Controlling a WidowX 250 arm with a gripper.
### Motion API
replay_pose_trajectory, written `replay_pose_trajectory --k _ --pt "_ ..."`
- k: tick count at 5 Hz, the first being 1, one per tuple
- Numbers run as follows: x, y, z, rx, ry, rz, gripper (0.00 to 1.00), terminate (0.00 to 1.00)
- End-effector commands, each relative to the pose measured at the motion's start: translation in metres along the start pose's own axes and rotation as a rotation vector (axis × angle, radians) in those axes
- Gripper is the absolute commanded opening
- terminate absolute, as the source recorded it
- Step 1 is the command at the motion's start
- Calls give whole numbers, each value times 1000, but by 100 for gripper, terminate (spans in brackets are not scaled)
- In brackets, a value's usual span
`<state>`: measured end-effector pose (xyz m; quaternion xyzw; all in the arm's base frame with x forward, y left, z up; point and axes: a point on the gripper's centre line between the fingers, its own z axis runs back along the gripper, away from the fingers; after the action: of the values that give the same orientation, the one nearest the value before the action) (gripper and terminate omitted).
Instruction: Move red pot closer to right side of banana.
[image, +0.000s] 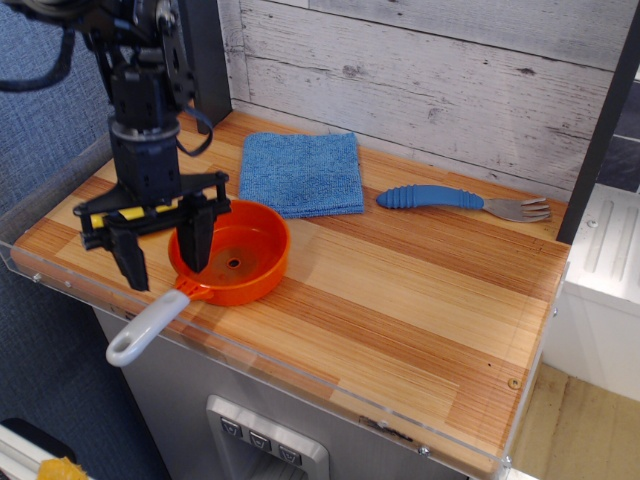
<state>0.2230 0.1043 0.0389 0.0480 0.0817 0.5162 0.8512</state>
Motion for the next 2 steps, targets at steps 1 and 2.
replay_pose_trajectory --k 1,2 --pt "-16 4 64 40 -200 -10 100 0" --pt "-34 -12 94 45 -302 -178 100 0"
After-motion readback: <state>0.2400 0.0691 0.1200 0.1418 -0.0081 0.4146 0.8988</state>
